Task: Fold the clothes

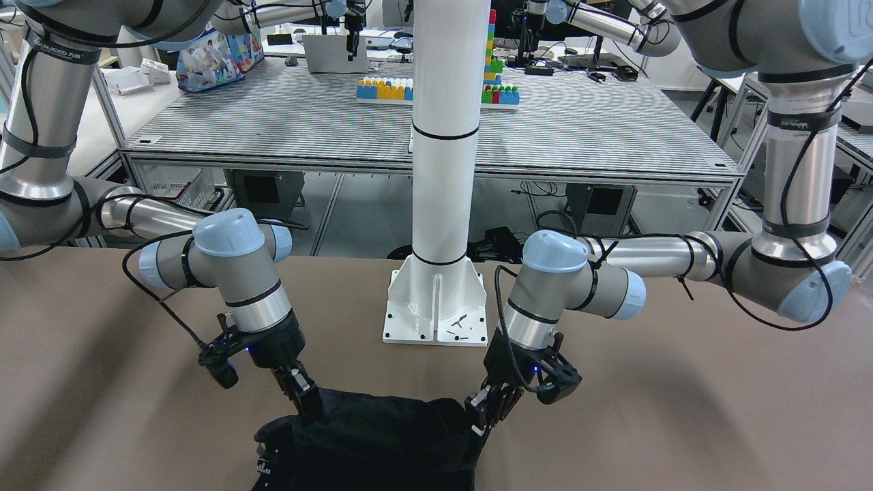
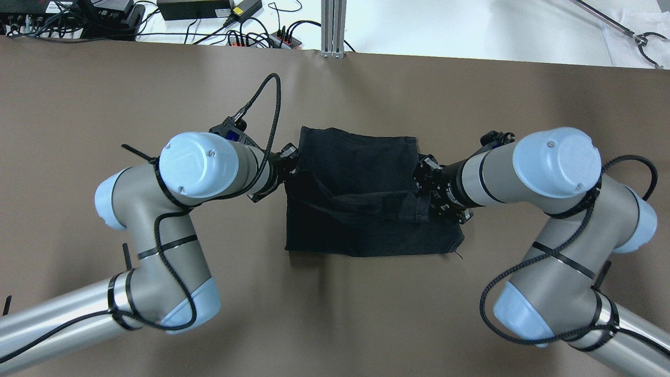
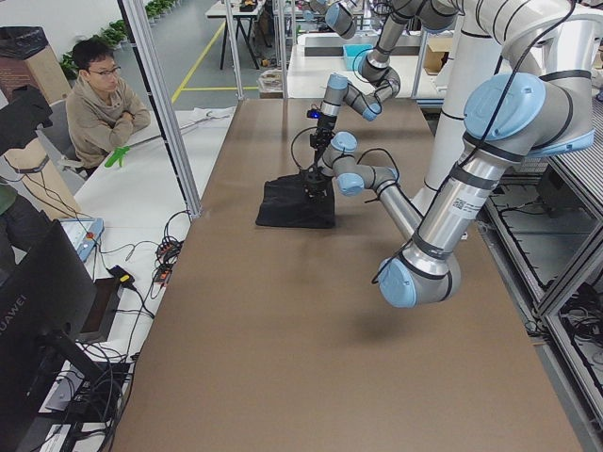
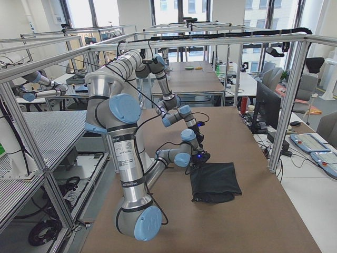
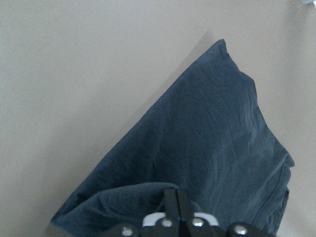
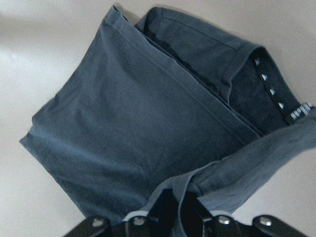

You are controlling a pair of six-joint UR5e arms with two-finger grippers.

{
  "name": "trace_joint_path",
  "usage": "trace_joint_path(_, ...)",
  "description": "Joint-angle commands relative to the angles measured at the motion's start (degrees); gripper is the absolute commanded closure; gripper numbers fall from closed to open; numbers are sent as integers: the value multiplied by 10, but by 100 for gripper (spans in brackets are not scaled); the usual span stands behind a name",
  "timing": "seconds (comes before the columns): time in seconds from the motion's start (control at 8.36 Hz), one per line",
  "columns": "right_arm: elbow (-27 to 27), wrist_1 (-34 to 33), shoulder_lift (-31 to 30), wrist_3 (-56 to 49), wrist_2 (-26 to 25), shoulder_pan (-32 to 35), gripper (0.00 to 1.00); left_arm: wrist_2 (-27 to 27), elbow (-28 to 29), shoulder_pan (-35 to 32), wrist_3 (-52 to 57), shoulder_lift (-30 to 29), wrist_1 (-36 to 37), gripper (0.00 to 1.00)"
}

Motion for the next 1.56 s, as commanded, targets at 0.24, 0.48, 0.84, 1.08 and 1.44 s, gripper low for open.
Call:
trace_joint_path(0.24, -332, 20, 192, -117, 14, 67, 100, -17, 263, -56, 18, -121, -133, 100)
trace_joint_path(0.48, -503, 135, 237, -162, 14, 101, 82, -17, 383, -69, 34, -156, -216, 70)
trace_joint_path(0.84, -528, 153, 248, -234, 6, 116, 5, -15, 436, -96, 84, -177, -253, 0)
trace_joint_path(1.08, -528, 151, 265, -258, 19, 137, 5, -17, 421, -100, 82, -184, -253, 0)
trace_joint_path(1.44, -514, 153, 262, -263, 21, 134, 5, -18, 398, -94, 70, -190, -251, 0)
